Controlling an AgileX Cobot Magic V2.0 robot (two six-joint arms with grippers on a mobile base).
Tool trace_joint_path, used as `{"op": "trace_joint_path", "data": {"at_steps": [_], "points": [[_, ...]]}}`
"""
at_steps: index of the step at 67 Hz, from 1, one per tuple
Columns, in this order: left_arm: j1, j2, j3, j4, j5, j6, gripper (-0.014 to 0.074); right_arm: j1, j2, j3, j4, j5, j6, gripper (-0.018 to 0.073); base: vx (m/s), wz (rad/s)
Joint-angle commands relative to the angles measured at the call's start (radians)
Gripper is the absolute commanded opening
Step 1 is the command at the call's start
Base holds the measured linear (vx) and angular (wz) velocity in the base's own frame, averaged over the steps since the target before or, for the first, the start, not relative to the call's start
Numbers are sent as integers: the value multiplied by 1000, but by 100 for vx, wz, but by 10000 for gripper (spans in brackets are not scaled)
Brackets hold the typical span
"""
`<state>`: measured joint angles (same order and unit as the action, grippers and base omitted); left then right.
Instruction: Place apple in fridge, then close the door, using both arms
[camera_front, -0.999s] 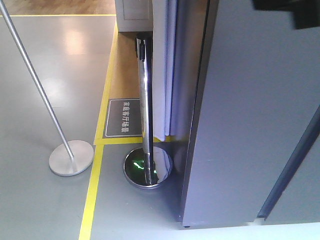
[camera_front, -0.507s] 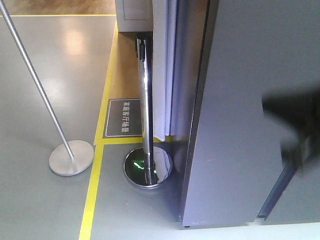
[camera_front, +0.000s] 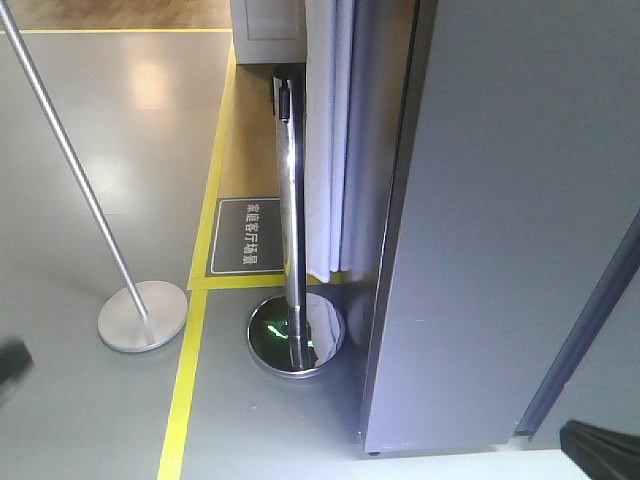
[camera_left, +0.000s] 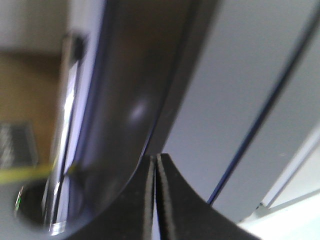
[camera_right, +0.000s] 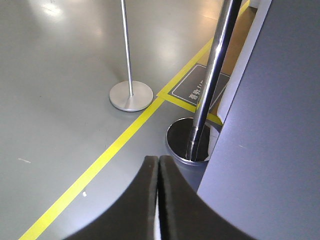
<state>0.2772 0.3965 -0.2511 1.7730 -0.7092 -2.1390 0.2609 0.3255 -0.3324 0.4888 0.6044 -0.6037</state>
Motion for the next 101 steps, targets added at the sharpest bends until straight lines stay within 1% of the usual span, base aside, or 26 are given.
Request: {"op": "trace_joint_path", "data": {"at_steps": [1,5,11,20,28,37,46,52,57,62,67,68,71,74,77,78,82,86,89,93,96,100,101], "points": [[-2,3,45,-26,43,-12,-8,-2,-6,-22,22,-45,-3,-3,0,0],[-2,3,67,-60,40,-12,-8,-2,-6,-22,24,-30,-3,-2,0,0],[-2,3,64,-81,45,-12,-8,-2,-6,-22,24,-30,-3,-2,0,0],[-2,3,64,-178,52,-12,-8,-2,-6,-22,24,-30,-3,-2,0,0],[-2,3,64,-239,41,-12,-8,-2,-6,-22,24,-31,-3,-2,0,0],[-2,3,65,-236,19,-12,-8,-2,-6,-22,24,-31,-3,-2,0,0],[-2,3,65,-237,-36,-12,-8,-2,-6,-22,24,-31,-3,-2,0,0],[-2,3,65,-264,-79,-12,-8,-2,-6,-22,24,-31,-3,-2,0,0],[-2,3,65,-329,-124,-12,-8,-2,-6,-22,24,-31,-3,-2,0,0],[-2,3,65,-432,-137,-12,-8,-2,-6,-22,24,-31,-3,-2,0,0],[-2,4,65,-559,-137,-12,-8,-2,-6,-22,24,-31,-3,-2,0,0],[-2,4,65,-601,-137,-12,-8,-2,-6,-22,24,-31,-3,-2,0,0],[-2,4,65,-685,-137,-12,-8,-2,-6,-22,24,-31,-3,-2,0,0],[-2,4,65,-793,-137,-12,-8,-2,-6,-22,24,-31,-3,-2,0,0],[-2,4,65,-868,-137,-12,-8,-2,-6,-22,24,-31,-3,-2,0,0],[-2,4,65,-905,-137,-12,-8,-2,-6,-22,24,-31,-3,-2,0,0],[-2,4,65,-1016,-140,-12,-8,-2,-6,-22,24,-31,-3,-2,0,0],[-2,4,65,-1111,-141,-12,-8,-2,-6,-22,24,-31,-3,-2,0,0],[-2,4,65,-1154,-140,-12,-8,-2,-6,-22,24,-31,-3,-2,0,0],[-2,4,65,-1184,-118,-4,-8,-2,-6,-22,24,-31,-3,-2,0,0],[-5,4,65,-1168,-95,40,-8,-2,-6,-22,24,-31,-3,-2,0,0],[-14,4,65,-1131,-54,232,-8,-2,-6,-22,24,-30,-3,-2,0,0],[-18,4,65,-1115,-35,323,-8,-2,-6,-22,24,-30,-3,-2,0,0]]}}
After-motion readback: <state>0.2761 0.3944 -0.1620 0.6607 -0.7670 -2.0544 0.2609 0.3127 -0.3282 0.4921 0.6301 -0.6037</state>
